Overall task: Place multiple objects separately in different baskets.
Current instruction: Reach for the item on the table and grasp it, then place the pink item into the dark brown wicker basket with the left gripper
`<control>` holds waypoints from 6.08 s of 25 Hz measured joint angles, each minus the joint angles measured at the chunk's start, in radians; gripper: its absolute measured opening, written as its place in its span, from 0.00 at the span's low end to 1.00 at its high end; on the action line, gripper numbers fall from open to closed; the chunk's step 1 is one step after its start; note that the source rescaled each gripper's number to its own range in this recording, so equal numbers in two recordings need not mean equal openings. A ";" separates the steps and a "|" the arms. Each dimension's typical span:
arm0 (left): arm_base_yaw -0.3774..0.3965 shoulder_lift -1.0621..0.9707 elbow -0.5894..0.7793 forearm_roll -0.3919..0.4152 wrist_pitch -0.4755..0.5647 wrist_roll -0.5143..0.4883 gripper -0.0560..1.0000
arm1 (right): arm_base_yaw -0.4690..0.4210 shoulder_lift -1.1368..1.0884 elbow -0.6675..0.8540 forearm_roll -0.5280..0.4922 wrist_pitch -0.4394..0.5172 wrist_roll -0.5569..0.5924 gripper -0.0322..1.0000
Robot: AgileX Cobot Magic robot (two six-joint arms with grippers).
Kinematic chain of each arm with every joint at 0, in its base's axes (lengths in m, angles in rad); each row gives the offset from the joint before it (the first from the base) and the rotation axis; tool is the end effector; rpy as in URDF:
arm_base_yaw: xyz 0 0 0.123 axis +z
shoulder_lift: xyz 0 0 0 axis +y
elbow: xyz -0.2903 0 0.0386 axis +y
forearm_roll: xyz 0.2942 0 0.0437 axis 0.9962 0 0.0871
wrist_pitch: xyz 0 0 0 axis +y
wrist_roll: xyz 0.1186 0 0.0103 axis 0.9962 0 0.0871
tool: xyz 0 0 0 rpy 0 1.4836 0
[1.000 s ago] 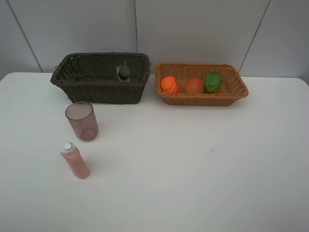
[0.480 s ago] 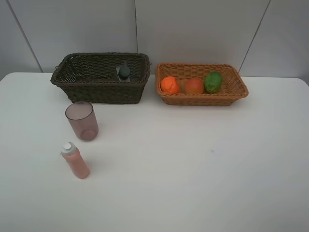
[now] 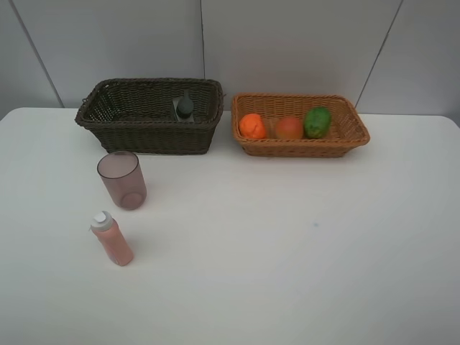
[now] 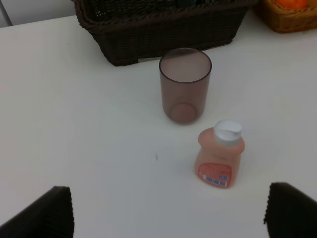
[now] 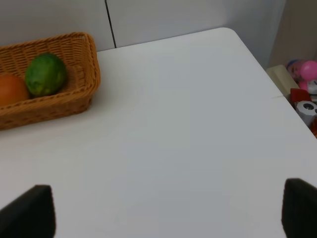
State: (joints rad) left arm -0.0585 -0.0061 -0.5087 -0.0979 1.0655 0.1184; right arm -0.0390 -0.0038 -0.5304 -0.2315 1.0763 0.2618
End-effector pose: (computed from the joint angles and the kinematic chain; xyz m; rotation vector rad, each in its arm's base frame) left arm 0.0495 -0.0131 0.2898 0.1851 2.0229 -0.0792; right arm 0.0448 -0.0258 0.2978 0.3180 1.9817 -0.1336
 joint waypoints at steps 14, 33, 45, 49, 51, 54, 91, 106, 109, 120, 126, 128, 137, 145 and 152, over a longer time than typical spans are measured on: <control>0.000 0.000 0.000 0.000 0.000 0.000 1.00 | 0.000 0.000 0.000 0.000 0.000 0.000 1.00; -0.023 1.028 -0.251 -0.025 -0.224 0.001 1.00 | 0.000 0.000 0.000 0.003 -0.004 0.000 1.00; -0.358 1.645 -0.622 0.152 -0.264 -0.256 1.00 | 0.000 0.000 0.000 0.004 -0.005 0.000 1.00; -0.428 1.725 -0.640 0.168 -0.292 -0.320 1.00 | 0.000 0.000 0.000 0.004 -0.005 0.000 1.00; -0.450 1.744 -0.640 0.181 -0.303 -0.329 1.00 | 0.000 0.000 0.000 0.006 -0.005 0.000 1.00; -0.466 1.766 -0.640 0.198 -0.305 -0.336 1.00 | 0.000 0.000 0.000 0.007 -0.006 0.000 1.00; -0.468 1.980 -0.640 0.308 -0.401 -0.408 0.34 | 0.000 0.000 0.000 0.007 -0.007 -0.001 1.00; -0.468 1.982 -0.641 0.312 -0.407 -0.408 0.05 | 0.000 0.000 0.000 0.007 -0.007 -0.001 1.00; -0.468 1.982 -0.644 0.312 -0.406 -0.414 0.05 | 0.000 0.000 0.000 0.007 -0.007 -0.001 1.00; -0.468 1.866 -0.859 0.307 -0.170 -0.445 0.05 | 0.000 0.000 0.000 0.007 -0.007 -0.001 1.00; -0.414 1.851 -0.984 0.329 -0.190 -0.459 0.05 | 0.000 0.000 0.000 0.007 -0.007 -0.001 1.00; -0.371 1.851 -0.994 0.358 -0.254 -0.473 0.05 | 0.000 0.000 0.000 0.007 -0.007 -0.001 1.00; -0.227 1.931 -1.000 0.430 -0.537 -0.517 0.05 | 0.000 0.000 0.000 0.007 -0.007 -0.001 1.00; -0.224 2.069 -1.000 0.455 -0.628 -0.520 0.05 | 0.000 0.000 0.000 0.007 -0.007 -0.001 1.00; -0.224 2.133 -1.000 0.455 -0.665 -0.520 0.06 | 0.000 0.000 0.000 0.007 -0.007 -0.001 1.00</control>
State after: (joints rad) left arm -0.2828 2.1268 -1.5083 0.3574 0.4006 -0.4015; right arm -0.0390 -0.0038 -0.5304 -0.2245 1.0692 0.2606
